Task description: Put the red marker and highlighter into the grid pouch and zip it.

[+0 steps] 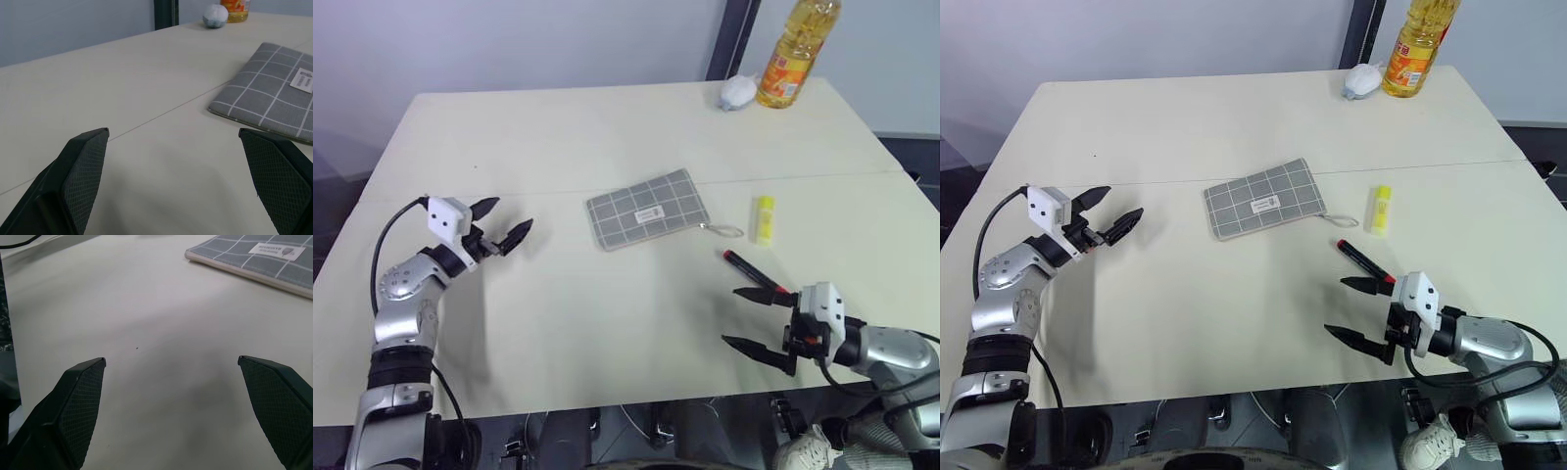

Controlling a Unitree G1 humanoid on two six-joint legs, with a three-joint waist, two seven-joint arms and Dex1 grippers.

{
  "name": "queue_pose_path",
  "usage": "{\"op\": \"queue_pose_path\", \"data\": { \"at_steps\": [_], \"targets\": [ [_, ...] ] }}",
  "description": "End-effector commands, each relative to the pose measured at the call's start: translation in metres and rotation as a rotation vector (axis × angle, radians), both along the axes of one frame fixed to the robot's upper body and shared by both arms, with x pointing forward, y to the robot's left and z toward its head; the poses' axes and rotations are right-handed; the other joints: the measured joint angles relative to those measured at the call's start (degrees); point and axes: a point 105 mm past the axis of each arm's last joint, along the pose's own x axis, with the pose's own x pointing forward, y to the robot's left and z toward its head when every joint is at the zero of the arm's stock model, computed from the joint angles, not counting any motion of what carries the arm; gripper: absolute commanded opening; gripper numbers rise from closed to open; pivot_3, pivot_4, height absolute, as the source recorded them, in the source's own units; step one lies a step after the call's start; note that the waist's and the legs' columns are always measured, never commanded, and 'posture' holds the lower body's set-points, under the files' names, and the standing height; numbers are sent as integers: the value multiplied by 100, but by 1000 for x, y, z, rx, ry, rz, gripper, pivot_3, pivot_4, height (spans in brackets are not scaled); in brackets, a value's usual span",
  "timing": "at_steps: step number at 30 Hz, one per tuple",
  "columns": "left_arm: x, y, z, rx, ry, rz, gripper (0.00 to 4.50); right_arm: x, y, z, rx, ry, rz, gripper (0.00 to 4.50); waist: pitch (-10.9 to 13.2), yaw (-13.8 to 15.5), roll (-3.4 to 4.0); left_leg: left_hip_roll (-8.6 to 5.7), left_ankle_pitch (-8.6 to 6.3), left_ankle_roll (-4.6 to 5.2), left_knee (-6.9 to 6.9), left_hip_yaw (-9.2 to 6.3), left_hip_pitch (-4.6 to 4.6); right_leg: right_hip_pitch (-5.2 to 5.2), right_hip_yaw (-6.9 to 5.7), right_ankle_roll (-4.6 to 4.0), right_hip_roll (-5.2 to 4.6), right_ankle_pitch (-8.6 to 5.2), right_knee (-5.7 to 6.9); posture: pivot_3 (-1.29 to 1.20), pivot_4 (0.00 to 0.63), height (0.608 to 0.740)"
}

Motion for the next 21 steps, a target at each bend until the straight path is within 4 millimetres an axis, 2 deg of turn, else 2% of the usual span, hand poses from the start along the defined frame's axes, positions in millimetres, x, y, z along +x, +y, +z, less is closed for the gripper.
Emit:
{"op": "queue_pose_path", "data": {
  "at_steps": [1, 13, 21],
  "targets": [
    [2, 3, 6, -33, -14, 15, 4488, 3, 1, 4, 7, -37, 1, 4500, 0, 0, 0, 0, 0, 0, 0, 0, 0, 0, 0, 0, 0, 0, 0, 0, 150, 740],
    [0, 9, 8, -31, -40, 22, 4488, 9, -2, 6, 6, -61, -21, 4500, 0, 1, 0, -1, 1, 1, 1, 0, -7, -6, 0, 1, 0, 1, 0, 0, 150, 740],
    [0, 9, 9, -39, -42, 26, 4488, 1, 1, 4, 14, -19, 36, 4500, 0, 2, -1, 0, 1, 1, 2, -1, -8, -6, 0, 2, 2, 2, 0, 0, 150, 740]
  ]
}}
